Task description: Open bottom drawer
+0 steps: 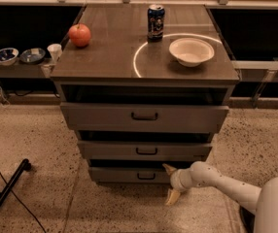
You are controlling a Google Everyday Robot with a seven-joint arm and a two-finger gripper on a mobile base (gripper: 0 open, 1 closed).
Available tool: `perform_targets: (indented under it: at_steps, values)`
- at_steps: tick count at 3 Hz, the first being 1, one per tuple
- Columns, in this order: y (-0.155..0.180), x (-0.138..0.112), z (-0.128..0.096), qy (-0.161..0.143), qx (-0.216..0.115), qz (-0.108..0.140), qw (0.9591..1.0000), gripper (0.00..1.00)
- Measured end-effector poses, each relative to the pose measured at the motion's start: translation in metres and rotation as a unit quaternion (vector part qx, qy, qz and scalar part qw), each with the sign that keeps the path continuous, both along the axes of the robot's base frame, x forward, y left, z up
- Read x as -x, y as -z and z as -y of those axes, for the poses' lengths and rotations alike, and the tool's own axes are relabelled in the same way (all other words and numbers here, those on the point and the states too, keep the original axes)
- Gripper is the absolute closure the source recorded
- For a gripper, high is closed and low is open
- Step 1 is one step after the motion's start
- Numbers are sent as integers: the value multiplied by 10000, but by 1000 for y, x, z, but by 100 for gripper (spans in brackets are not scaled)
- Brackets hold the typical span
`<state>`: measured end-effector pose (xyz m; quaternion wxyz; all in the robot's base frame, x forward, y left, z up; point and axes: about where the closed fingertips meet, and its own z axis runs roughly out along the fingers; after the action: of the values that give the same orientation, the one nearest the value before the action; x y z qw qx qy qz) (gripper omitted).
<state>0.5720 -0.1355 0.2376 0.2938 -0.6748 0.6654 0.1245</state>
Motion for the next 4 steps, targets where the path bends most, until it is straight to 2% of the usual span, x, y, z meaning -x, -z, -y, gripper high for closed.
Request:
perform_targets:
  at_steps: [1, 2, 3, 4]
  values:
    - [0, 0, 0, 0, 0, 0, 10000, 0]
    - [12, -10, 11, 118, 4, 79, 9999, 0]
    - [25, -28, 22, 174, 153, 245, 9994, 0]
    - [34, -40, 26, 176, 303, 310, 9989, 0]
